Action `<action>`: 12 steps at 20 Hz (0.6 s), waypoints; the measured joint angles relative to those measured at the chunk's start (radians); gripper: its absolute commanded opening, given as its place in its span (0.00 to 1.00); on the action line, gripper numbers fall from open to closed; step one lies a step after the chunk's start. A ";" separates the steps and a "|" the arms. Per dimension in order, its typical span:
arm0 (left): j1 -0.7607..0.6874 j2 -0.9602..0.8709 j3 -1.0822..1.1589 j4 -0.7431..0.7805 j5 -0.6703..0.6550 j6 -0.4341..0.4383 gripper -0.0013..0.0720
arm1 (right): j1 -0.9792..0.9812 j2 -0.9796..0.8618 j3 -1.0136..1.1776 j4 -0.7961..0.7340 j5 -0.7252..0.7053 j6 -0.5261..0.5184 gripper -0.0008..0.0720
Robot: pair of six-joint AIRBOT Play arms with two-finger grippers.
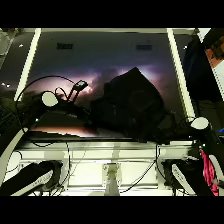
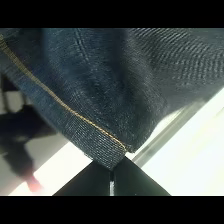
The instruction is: Fold the clothes and pants, and hang the long-sleeved shirts on hangers.
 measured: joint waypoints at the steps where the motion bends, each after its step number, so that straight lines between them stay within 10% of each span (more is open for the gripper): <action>1: 0.000 0.005 -0.003 0.016 0.003 0.000 0.03 | 0.000 0.013 -0.013 0.006 0.008 0.002 0.04; 12: 0.029 0.007 0.176 0.222 0.115 0.002 0.03 | 0.000 0.050 -0.045 0.045 -0.110 0.072 0.04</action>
